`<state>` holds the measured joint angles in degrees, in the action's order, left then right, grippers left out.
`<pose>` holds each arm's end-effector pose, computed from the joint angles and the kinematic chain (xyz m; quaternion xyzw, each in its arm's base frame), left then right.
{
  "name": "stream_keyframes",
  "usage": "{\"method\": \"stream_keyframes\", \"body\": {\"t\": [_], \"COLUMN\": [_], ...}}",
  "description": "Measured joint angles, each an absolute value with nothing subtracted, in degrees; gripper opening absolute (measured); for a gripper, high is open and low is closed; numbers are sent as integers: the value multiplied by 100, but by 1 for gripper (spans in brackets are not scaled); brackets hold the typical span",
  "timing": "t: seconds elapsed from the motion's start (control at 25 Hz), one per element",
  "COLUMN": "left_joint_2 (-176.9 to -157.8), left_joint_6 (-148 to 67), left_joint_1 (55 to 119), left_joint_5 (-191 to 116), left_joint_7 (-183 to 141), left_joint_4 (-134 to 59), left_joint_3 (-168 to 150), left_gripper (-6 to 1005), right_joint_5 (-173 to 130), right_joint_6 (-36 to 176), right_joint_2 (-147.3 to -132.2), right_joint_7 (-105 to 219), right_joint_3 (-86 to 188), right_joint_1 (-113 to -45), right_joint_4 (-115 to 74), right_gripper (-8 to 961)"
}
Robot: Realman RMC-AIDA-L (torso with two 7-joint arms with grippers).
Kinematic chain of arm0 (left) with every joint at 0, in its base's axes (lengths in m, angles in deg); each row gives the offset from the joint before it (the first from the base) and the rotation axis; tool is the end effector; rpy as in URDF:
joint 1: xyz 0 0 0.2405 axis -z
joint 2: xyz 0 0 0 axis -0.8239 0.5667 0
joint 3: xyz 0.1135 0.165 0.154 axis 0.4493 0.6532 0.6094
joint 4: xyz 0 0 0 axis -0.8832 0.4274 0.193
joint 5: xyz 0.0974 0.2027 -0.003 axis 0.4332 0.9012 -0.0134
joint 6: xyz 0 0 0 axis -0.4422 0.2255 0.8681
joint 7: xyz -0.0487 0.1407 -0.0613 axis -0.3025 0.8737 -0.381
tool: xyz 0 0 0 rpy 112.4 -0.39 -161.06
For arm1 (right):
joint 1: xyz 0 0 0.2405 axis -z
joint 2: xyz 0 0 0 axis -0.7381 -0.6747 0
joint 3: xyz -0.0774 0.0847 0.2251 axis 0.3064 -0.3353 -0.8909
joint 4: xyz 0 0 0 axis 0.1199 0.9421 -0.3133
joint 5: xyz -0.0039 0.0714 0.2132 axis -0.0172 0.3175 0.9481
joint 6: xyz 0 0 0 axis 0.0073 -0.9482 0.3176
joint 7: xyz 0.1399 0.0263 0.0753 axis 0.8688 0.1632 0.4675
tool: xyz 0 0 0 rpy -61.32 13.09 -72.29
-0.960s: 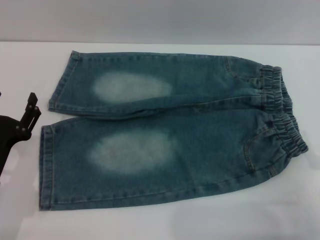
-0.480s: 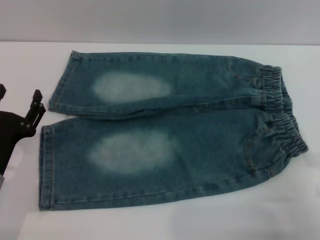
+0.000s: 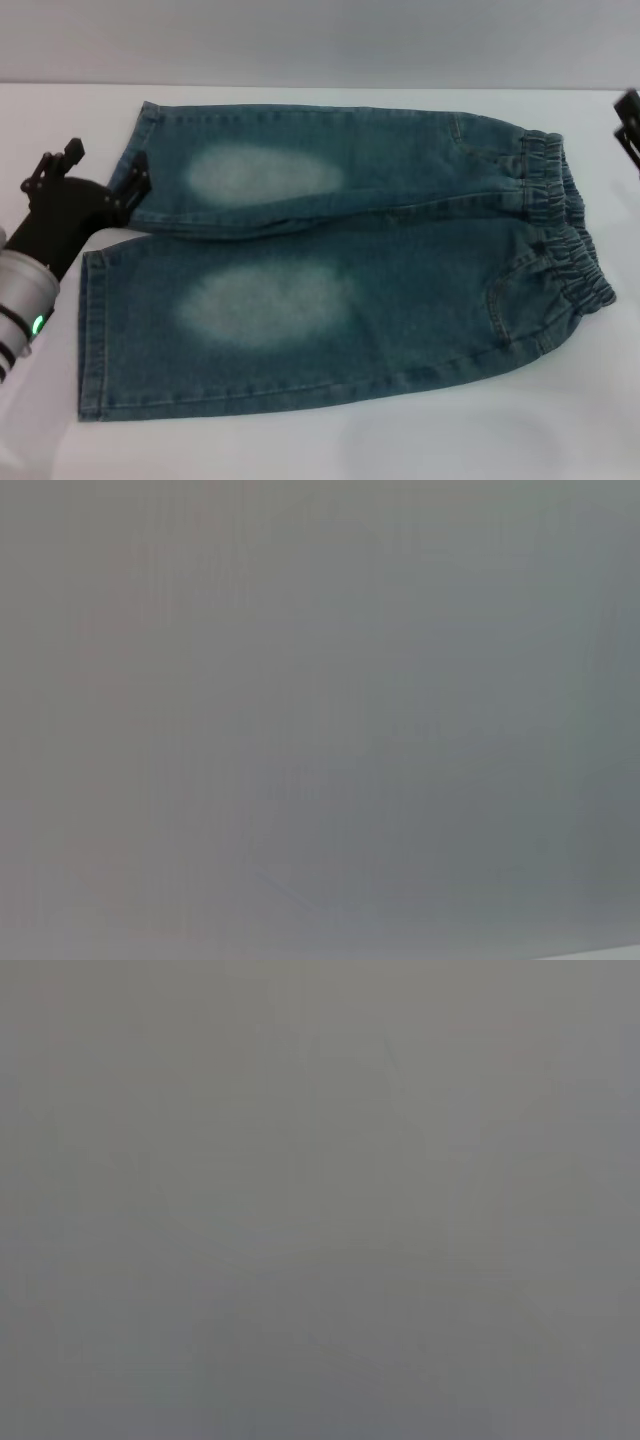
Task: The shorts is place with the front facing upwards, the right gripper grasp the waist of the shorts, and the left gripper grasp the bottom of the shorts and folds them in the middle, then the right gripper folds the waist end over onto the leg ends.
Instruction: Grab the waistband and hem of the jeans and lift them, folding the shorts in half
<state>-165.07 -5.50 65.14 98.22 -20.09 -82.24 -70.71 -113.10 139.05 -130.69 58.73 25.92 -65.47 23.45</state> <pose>-0.3082 0.3410 -0.0360 -0.7471 -0.2452 -0.2576 0.5616 0.2945 0.3108 -0.0003 -0.6802 0.2337 0.4277 0.5475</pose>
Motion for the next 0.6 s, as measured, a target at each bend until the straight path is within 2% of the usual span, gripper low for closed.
{"method": "stream_keyframes", "body": {"t": [0.08, 0.16, 0.24, 0.32, 0.44, 0.52, 0.56, 0.6], "left_joint_2": [-16467, -16433, -16432, -16465, -16517, -16529, -16541, -16565], "left_joint_6": [-967, -1784, -2404, -2900, -3533, -4101, -4526, -5060], "left_joint_1": [6456, 6311, 6218, 6112, 5960, 5891, 5868, 5859], "left_joint_5": [9882, 10165, 10452, 10673, 10803, 10824, 10826, 10827], "left_joint_7": [-1984, -1957, -1953, -1949, -1949, -1949, -1949, -1949], "left_joint_4": [-8564, -9299, -9788, -10229, -10836, -11223, -11472, -11733], "left_joint_3": [-7217, -7591, -7840, -8067, -8251, -8364, -8459, -8589], "left_gripper": [787, 787, 787, 787, 788, 788, 788, 788], "right_joint_5": [-11325, -11372, -11545, -11887, -12764, -13362, -13894, -13894], "right_joint_6": [13236, 12510, 11671, 10763, 8979, 7981, 7007, 7007], "right_joint_2": [-12773, -12562, -12415, -12382, -12554, -12801, -13091, -13091], "right_joint_7": [5867, 5858, 5852, 5850, 5848, 5848, 5847, 5847], "right_joint_3": [2306, 1916, 1427, 805, -520, -1287, -2035, -2035], "right_joint_1": [-6635, -6684, -6715, -6677, -6461, -6260, -6031, -6031], "right_joint_4": [2898, 3401, 3814, 4125, 4732, 5123, 5572, 5572], "right_gripper": [769, 769, 769, 769, 769, 769, 769, 768]}}
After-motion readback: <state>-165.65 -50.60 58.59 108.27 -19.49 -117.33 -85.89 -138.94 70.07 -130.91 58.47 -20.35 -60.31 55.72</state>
